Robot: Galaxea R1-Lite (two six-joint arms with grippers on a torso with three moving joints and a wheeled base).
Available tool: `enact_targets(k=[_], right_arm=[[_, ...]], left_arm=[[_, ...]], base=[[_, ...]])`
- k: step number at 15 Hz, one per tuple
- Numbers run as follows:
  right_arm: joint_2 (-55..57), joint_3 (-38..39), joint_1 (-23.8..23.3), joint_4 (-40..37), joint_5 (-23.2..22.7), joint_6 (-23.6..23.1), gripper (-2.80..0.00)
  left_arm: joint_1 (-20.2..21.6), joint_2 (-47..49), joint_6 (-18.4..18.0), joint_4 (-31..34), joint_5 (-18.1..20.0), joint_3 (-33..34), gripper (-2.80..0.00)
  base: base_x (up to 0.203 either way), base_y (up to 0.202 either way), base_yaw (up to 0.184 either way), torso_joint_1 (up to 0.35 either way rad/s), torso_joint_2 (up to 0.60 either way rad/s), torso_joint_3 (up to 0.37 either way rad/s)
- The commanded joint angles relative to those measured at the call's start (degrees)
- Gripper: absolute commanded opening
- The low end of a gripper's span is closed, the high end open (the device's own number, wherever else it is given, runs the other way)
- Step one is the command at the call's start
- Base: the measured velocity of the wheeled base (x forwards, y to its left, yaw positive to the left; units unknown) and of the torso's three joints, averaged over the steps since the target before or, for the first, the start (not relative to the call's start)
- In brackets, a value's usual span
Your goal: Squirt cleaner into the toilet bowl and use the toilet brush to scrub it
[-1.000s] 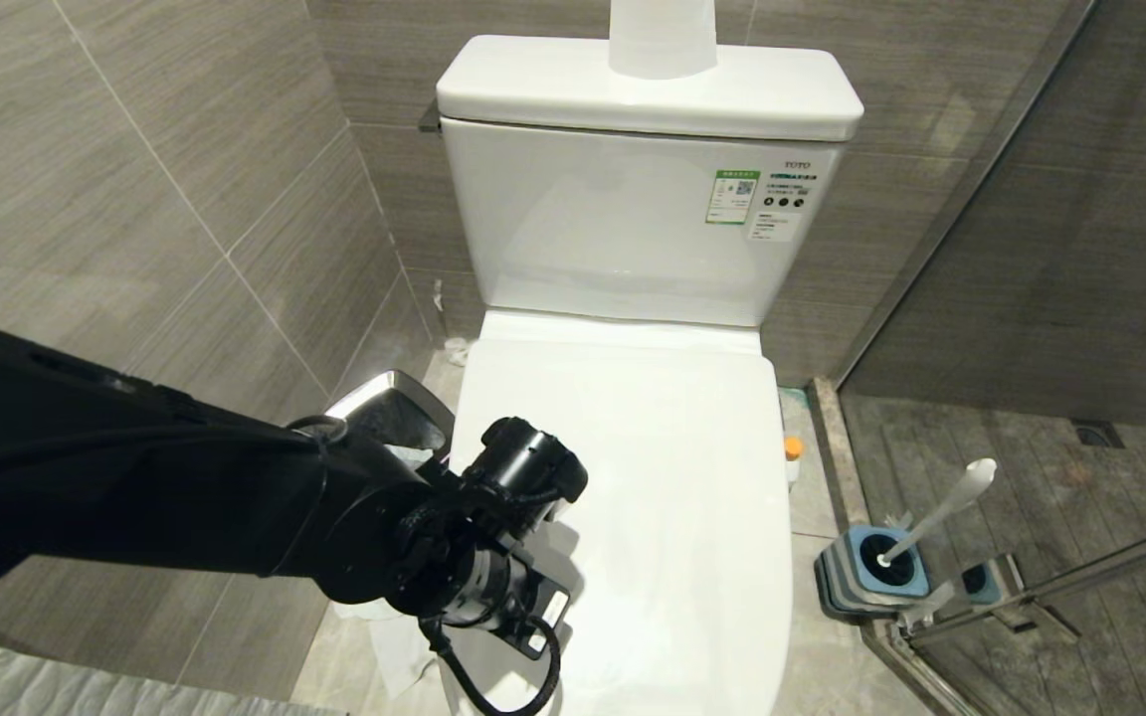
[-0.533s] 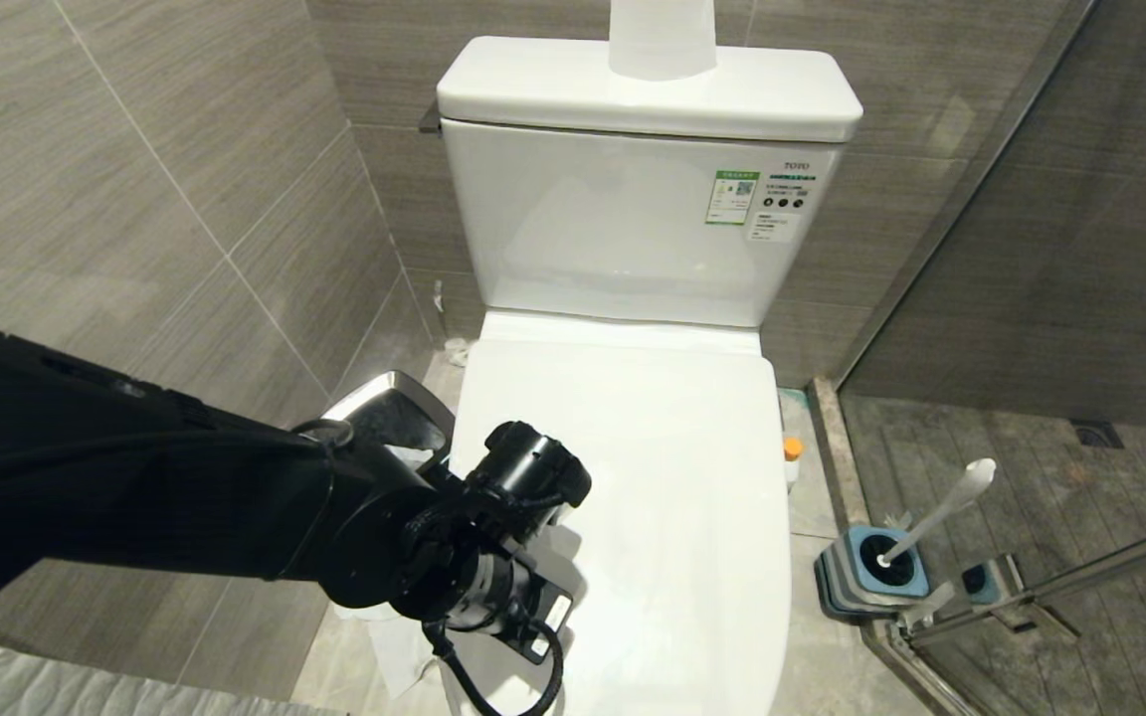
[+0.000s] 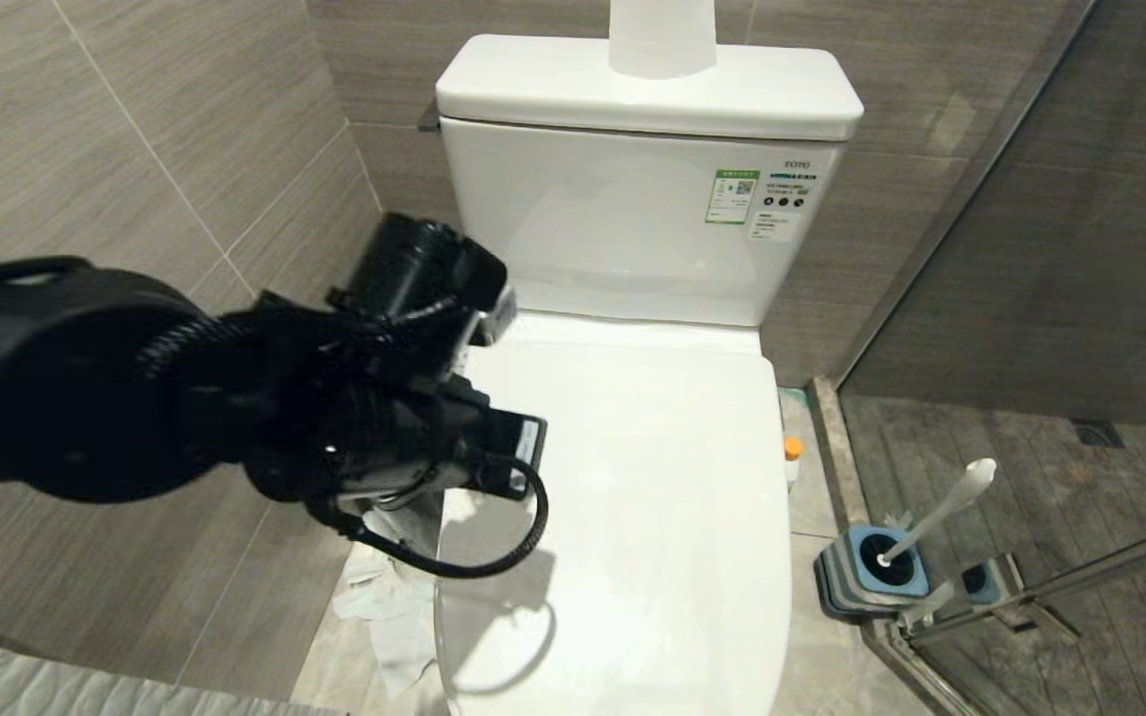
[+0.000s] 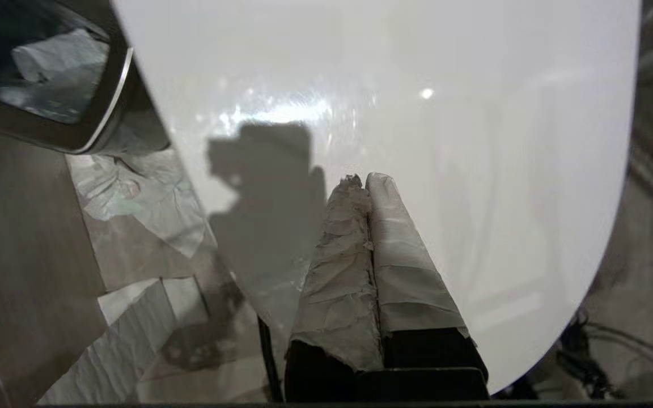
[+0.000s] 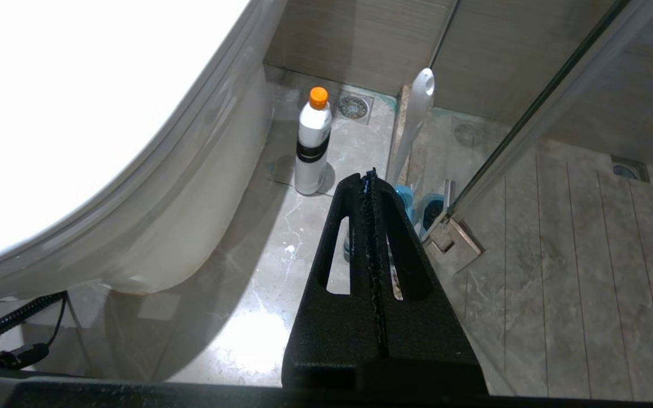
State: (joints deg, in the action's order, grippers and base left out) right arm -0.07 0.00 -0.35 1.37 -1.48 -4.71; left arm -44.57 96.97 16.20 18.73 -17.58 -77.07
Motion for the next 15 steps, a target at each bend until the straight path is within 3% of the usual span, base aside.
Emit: enact_targets(k=[1,4,10,13,15], right_arm=[[0.0,0.7,0.0,0.0,0.0,0.0,-2.80],[0.0,0.7,0.0,0.0,0.0,0.0,-2.80],[0.0,0.7,0.0,0.0,0.0,0.0,-2.80],[0.0,0.7,0.0,0.0,0.0,0.0,-2.80],[0.0,0.7,0.0,0.0,0.0,0.0,-2.80]], left_arm=[[0.7,-8.1,2.3,1.8,-1.1,-1.6,-2.80],[5.4,-18.2,4.6,4.2,-1.7,-1.4,-2.80],[23.9,-37.3,5.3,4.7,-2.4,-0.8,-2.80],[27.1,-44.3,1.5,3.2,-2.3,1.5,-2.80],[30.2,-48.4,-3.1,-3.4,-2.3,6.0,-2.80]], base=[[0.000,0.000,0.000,0.000,0.00,0.000],[0.000,0.000,0.000,0.000,0.00,0.000],[0.000,0.000,0.000,0.000,0.00,0.000],[0.000,0.000,0.000,0.000,0.00,0.000],[0.000,0.000,0.000,0.000,0.00,0.000]])
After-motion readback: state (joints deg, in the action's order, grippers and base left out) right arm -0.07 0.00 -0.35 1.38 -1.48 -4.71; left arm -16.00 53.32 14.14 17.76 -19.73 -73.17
